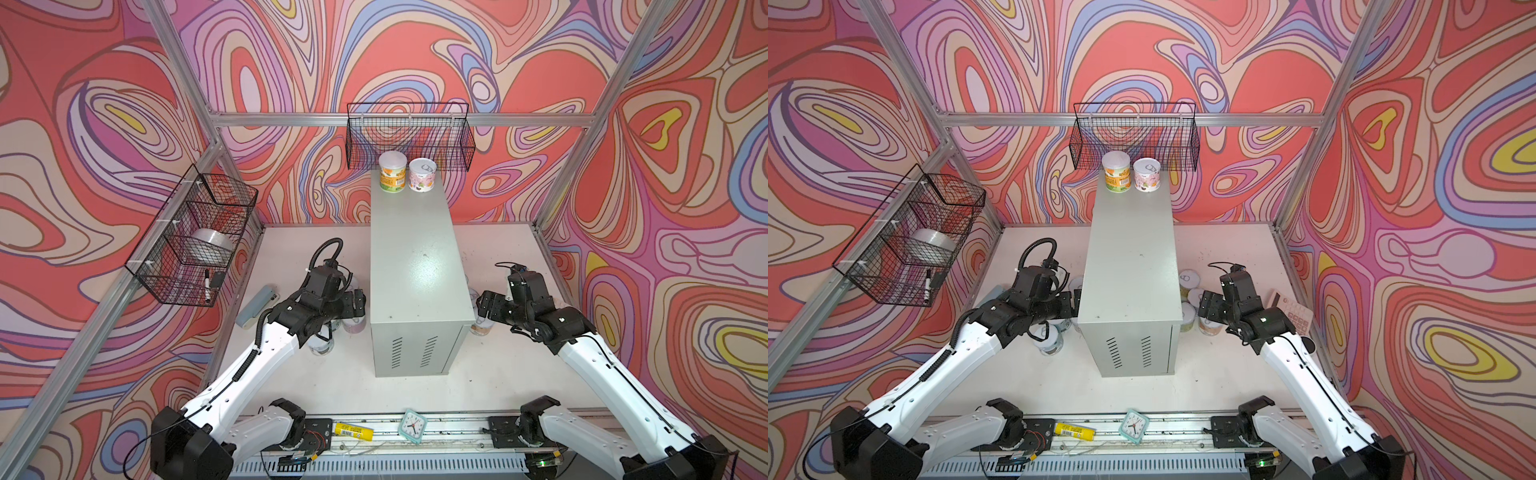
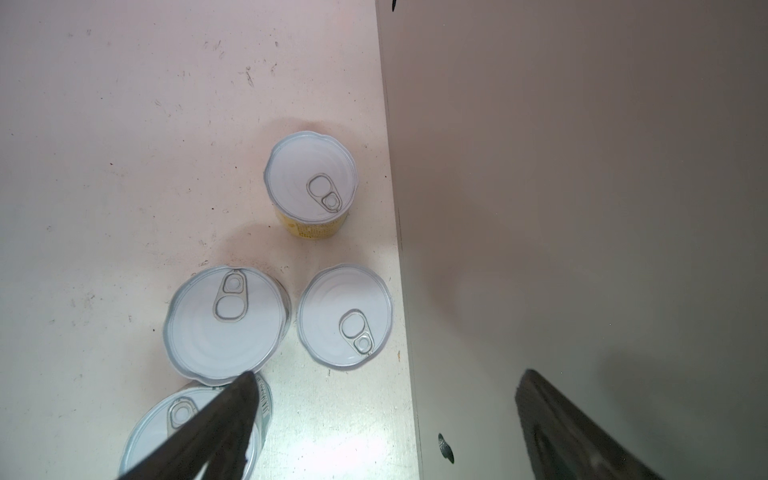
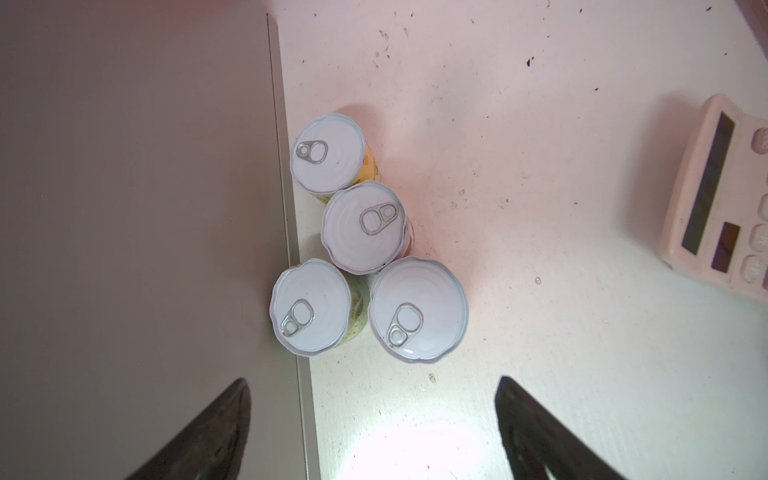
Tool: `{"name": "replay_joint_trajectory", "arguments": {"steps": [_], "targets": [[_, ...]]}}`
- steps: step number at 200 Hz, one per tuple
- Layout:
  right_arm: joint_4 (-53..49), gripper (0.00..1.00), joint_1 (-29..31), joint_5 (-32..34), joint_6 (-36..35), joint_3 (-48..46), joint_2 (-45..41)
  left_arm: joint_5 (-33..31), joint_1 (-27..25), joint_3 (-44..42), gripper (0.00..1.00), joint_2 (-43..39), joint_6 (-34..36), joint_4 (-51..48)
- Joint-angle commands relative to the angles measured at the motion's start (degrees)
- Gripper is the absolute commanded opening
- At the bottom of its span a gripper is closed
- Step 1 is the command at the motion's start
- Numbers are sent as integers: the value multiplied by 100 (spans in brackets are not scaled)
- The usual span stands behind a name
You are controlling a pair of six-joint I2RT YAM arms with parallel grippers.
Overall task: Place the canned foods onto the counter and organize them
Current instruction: 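Lower the right gripper onto the orange-labeled can in the cluster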
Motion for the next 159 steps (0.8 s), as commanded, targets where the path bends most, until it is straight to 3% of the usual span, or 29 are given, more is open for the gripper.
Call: {"name": "replay_joint_trajectory", "arguments": {"steps": [1, 62, 159], "targets": [[-100, 96, -35, 118, -56, -61, 82, -54, -23, 47, 97, -20, 25, 42], [-171, 97, -97, 38, 15, -391, 440, -38, -22, -104, 97, -53, -1, 133], [541, 96, -130, 158, 27, -791, 1102, 48, -22, -182, 97, 121, 28, 548]]}}
